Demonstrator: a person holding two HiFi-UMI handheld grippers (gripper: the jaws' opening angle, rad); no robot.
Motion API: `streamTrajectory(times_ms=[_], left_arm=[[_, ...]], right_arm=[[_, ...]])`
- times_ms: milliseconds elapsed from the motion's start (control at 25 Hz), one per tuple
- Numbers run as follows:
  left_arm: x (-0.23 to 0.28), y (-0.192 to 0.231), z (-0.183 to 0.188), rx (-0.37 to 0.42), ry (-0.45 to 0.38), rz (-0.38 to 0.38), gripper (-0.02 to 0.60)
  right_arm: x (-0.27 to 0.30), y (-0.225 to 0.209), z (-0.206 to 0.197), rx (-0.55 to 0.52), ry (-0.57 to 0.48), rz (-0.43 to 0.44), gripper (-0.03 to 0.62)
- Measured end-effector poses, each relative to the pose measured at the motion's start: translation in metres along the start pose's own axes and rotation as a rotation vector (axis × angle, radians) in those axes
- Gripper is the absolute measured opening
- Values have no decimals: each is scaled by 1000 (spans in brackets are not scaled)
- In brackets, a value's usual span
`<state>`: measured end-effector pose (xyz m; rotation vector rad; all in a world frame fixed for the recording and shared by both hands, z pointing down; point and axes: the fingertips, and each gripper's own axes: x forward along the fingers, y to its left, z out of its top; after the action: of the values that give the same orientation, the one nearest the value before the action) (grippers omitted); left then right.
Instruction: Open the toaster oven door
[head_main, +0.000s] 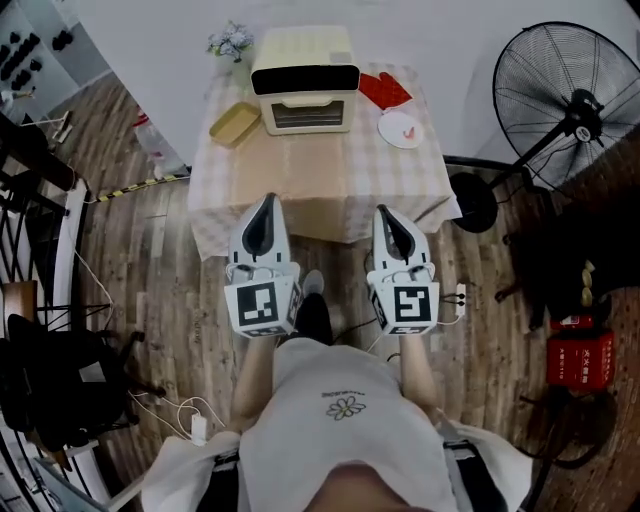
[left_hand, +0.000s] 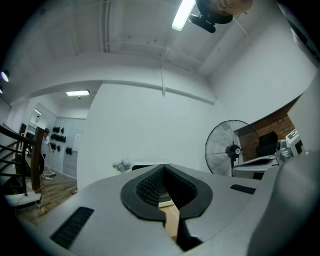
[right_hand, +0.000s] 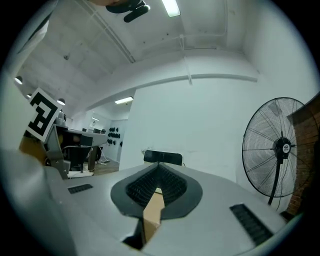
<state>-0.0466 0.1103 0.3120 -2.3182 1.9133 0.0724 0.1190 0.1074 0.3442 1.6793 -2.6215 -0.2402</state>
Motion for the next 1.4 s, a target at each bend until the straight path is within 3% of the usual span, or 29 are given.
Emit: streamTrajectory(times_ms=[400, 640, 1000, 1400], left_arm=[[151, 82, -6, -44, 2, -12, 15], [211, 114, -15, -49, 19, -20, 15], [247, 114, -21, -40, 30, -1, 15], [253, 98, -18, -24, 22, 20, 15]], right_arm=[[169, -21, 6, 5, 26, 5, 9], [236, -32, 9, -4, 24, -1, 9], [274, -50, 7, -1, 7, 14, 9], [271, -69, 2, 13, -14, 22, 9]])
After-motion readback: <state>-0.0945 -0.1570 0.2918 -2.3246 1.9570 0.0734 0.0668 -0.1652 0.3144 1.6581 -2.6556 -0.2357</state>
